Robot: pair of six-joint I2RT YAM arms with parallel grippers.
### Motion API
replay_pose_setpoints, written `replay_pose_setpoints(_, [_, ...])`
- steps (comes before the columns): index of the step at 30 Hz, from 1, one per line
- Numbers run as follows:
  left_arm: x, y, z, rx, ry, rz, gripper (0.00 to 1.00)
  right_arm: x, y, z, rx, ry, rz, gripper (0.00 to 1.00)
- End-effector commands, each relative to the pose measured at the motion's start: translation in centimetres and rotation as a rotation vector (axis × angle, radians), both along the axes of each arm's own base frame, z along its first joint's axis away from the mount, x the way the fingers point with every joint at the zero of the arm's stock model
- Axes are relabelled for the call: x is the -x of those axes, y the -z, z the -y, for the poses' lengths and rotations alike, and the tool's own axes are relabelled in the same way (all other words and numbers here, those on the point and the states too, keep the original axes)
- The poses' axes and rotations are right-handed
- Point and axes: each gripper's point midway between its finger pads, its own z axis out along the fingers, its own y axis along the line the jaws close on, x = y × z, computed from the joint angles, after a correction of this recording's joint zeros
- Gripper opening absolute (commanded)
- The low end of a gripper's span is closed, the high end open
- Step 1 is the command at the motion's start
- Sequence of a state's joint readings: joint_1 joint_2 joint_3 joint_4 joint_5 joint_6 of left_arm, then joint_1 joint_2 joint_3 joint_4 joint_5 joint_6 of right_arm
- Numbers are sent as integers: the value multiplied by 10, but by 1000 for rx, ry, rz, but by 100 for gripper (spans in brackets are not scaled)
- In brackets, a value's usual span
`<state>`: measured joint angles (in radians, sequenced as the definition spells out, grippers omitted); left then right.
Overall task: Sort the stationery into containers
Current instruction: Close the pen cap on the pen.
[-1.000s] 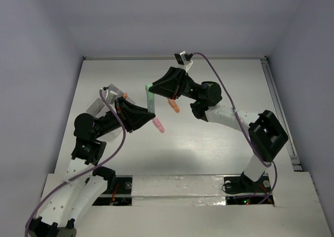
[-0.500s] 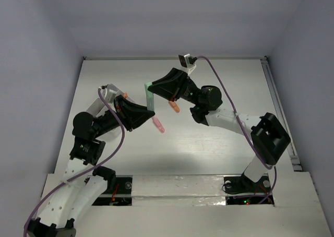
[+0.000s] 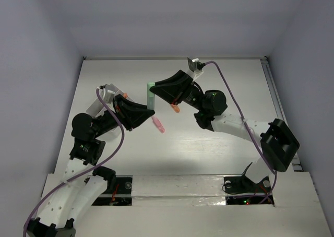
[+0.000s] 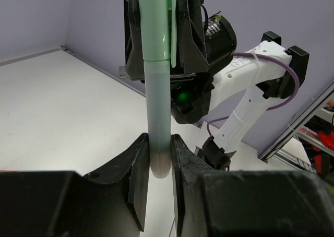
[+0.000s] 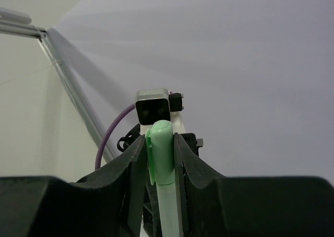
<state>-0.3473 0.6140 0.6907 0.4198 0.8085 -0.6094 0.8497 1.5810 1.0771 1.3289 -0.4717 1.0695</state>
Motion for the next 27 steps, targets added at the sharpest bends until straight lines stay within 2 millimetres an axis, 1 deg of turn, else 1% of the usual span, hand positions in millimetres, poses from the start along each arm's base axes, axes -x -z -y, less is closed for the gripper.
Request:
replay_pose_setpoints(1, [16, -126, -38, 237, -210, 405, 0, 42, 80, -33, 300, -184, -11, 0])
replay_pose_setpoints(2, [17, -127, -38, 236, -210, 410, 0, 41, 89, -37, 338, -172, -20, 0])
replay_pose_setpoints(4, [19, -131, -39, 236, -214, 417, 0, 40, 92, -37, 368, -156, -20, 0])
replay_pose_setpoints(5, [20, -133, -40, 232, -217, 424, 0, 43, 101, -40, 408, -163, -33, 0])
replay_pose_setpoints(7, [23, -140, -39, 229, -205, 434, 0, 45, 110, -39, 442, -172, -48, 0])
replay_pose_setpoints(8, [26, -143, -38, 232, -190, 439, 0, 51, 120, -40, 467, -195, -63, 0])
replay_pose_setpoints(9, [30, -153, -37, 228, -175, 453, 0, 57, 127, -42, 480, -211, -76, 0])
replay_pose_setpoints(10, [29, -156, -36, 222, -175, 452, 0, 58, 135, -42, 495, -216, -89, 0])
replay_pose_setpoints(11, [27, -159, -36, 213, -180, 450, 0, 66, 149, -42, 521, -234, -108, 0])
replay_pose_setpoints(12, [27, -166, -37, 215, -186, 464, 0, 70, 156, -43, 534, -243, -118, 0])
replay_pose_setpoints(13, [27, -168, -38, 217, -193, 467, 0, 70, 164, -42, 544, -240, -135, 0])
replay_pose_setpoints(14, [27, -171, -39, 225, -198, 473, 0, 71, 176, -39, 557, -238, -161, 0])
replay_pose_setpoints(18, [28, -178, -39, 249, -196, 483, 0, 78, 195, -35, 568, -255, -211, 0])
replay_pose_setpoints(19, [29, -181, -40, 257, -193, 485, 0, 83, 205, -34, 585, -264, -228, 0])
replay_pose_setpoints(23, [28, -182, -37, 265, -172, 482, 0, 90, 217, -29, 580, -274, -257, 0])
replay_pose_setpoints(24, [27, -181, -36, 263, -166, 478, 0, 91, 215, -27, 571, -274, -260, 0])
replay_pose_setpoints(27, [23, -166, -31, 241, -142, 438, 0, 88, 203, -25, 554, -242, -228, 0])
